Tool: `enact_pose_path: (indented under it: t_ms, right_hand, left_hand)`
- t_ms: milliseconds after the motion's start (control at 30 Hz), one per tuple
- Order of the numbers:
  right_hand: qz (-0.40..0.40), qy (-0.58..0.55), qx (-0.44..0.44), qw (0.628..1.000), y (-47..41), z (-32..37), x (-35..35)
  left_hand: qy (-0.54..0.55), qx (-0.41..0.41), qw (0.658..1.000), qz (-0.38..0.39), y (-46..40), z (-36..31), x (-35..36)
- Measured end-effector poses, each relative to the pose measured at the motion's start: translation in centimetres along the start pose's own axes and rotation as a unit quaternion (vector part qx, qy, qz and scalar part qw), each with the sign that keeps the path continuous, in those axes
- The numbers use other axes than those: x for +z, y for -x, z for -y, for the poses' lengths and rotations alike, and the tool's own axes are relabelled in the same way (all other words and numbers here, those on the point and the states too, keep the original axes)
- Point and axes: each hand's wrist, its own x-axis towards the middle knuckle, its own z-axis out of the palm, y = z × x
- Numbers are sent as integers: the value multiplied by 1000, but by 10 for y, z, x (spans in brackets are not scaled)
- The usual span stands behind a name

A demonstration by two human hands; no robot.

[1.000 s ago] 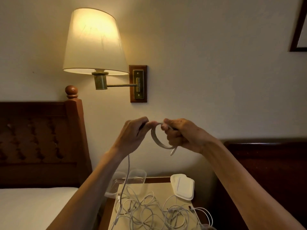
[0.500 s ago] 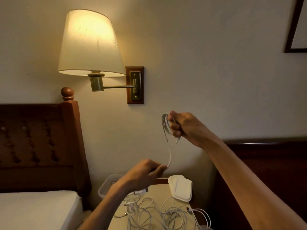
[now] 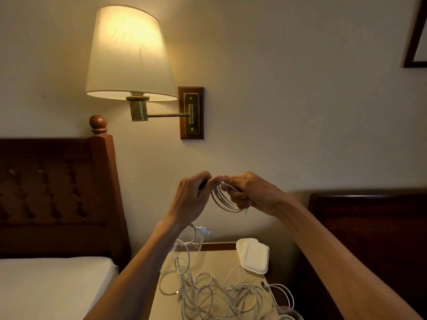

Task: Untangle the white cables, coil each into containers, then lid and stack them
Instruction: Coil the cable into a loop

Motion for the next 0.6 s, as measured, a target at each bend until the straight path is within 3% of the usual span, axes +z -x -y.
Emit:
enact_pose_path:
  t_ms: [167, 300, 467, 600]
  right_hand:
    - [33, -168, 64, 983, 5, 10, -20]
    - [32, -244, 80, 966, 8, 15, -30]
    - [-15, -246, 88, 965, 10, 11, -37]
    - [-20, -209, 107, 972, 7, -1, -32]
  left_hand:
    - [156, -157, 975, 10, 24, 32, 9]
    - [223, -204, 953, 40, 44, 46, 20]
    - [160, -216, 961, 67, 42, 50, 14]
    - [302, -296, 888, 178, 32, 35, 7]
